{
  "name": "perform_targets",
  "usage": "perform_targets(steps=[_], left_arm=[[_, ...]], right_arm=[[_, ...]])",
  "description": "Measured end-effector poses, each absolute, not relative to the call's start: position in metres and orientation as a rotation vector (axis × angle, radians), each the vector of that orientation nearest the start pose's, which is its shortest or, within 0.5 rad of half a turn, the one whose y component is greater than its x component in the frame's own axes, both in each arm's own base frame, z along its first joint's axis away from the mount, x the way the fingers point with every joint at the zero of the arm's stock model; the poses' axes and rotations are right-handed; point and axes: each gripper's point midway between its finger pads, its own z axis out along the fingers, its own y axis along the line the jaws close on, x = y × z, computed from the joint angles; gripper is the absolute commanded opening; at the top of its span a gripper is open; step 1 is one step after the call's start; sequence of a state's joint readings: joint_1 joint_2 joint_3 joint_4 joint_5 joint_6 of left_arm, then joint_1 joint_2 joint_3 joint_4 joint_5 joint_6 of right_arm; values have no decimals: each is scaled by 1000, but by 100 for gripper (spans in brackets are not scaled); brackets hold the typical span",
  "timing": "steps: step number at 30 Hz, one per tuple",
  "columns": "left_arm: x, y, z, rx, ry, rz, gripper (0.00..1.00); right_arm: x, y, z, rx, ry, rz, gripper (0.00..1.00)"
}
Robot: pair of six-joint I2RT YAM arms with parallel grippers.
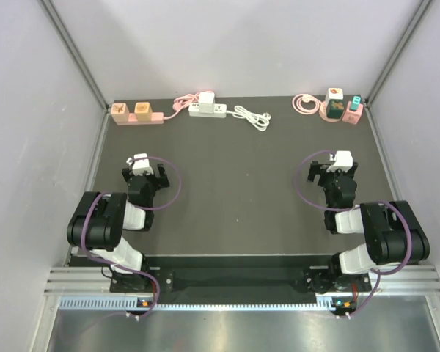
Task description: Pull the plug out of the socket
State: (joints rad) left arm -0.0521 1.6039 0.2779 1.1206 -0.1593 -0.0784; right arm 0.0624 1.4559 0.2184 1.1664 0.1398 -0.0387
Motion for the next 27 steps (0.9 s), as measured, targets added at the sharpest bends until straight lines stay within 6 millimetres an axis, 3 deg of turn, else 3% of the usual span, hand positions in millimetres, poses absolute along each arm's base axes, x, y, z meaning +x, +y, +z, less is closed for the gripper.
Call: perform_targets(steps=[10, 14, 17, 19, 24, 27], left_arm=[[378, 8, 72, -134, 1774, 69, 99], [388, 10, 119, -177, 1704, 64, 99], [395, 22, 160, -329, 1624, 56, 99], [398, 30, 185, -450, 1590, 42, 99], [401, 30, 230, -626, 1522, -64, 99], [396, 25, 236, -688, 1535, -132, 99]], right_arm=[[371, -4, 105, 17, 1642, -112, 100], [370, -4, 105, 11, 1648, -121, 100], [373, 0, 109, 12, 1706, -153, 100], [388, 9, 133, 59, 1731, -127, 100], [430, 47, 226, 82, 1667, 92, 100], [430, 77, 242, 34, 1649, 282, 100]])
